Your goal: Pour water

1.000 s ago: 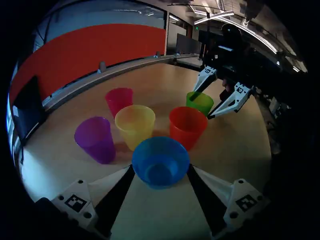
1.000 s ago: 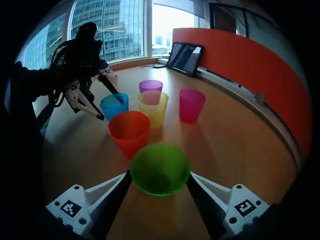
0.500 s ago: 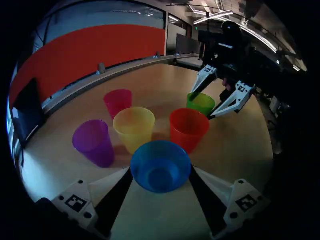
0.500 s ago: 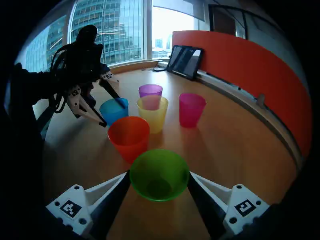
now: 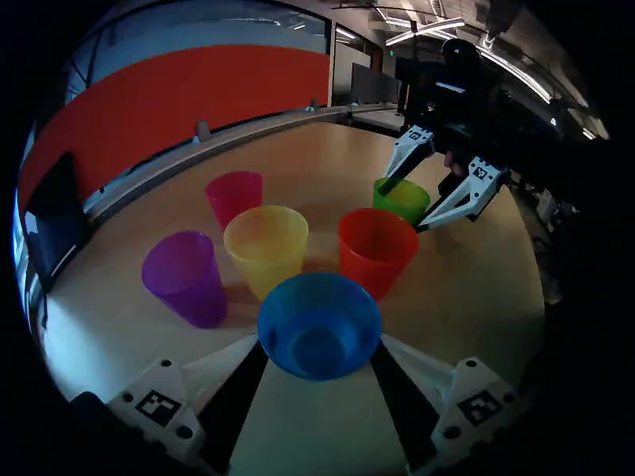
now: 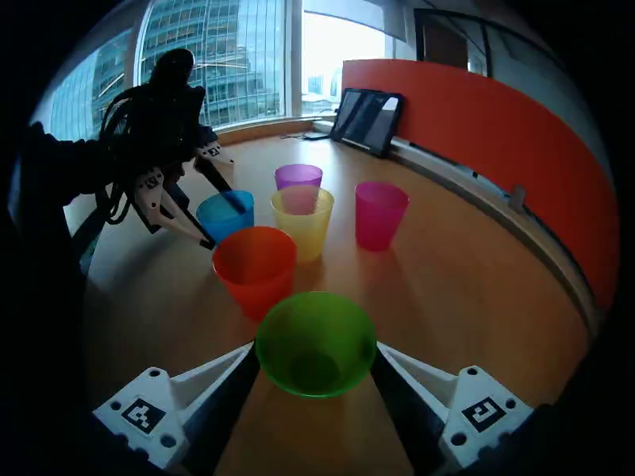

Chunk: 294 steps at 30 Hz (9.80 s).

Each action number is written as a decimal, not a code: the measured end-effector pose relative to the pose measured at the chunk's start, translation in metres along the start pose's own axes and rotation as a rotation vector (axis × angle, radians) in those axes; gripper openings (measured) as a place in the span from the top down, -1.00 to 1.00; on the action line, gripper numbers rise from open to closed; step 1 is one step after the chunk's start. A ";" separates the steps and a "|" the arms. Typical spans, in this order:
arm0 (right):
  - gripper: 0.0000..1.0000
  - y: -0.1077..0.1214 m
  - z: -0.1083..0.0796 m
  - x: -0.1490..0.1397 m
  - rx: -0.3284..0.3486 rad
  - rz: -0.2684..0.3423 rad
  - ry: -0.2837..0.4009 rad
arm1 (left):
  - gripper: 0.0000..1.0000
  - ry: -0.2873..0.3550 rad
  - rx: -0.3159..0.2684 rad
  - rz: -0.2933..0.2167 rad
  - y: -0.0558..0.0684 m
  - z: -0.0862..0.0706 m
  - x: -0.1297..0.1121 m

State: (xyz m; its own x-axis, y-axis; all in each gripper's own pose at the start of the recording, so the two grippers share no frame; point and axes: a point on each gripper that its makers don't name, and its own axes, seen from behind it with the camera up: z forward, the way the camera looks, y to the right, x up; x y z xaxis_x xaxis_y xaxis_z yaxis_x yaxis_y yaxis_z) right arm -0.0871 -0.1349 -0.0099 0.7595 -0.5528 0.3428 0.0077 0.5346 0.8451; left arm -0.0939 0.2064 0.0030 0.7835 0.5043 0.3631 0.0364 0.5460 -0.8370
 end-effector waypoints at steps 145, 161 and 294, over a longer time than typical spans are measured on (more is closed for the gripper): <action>-0.81 -0.045 -0.072 0.258 -0.016 -0.057 0.628 | -0.68 0.665 0.444 0.327 -0.042 -0.215 0.271; -0.81 -0.063 -0.053 0.254 0.032 -0.060 0.615 | -0.68 0.638 0.546 0.498 -0.044 -0.221 0.293; -0.79 -0.082 -0.032 0.250 0.074 -0.069 0.610 | -0.68 0.415 0.858 1.364 0.006 -0.248 0.350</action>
State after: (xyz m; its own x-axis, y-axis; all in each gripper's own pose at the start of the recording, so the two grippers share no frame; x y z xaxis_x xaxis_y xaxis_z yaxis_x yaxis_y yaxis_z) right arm 0.1227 -0.2963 -0.0067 0.9941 -0.1082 0.0086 0.0416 0.4524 0.8908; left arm 0.3346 0.2205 0.0236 0.0575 0.7647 -0.6418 -0.9873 0.1388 0.0769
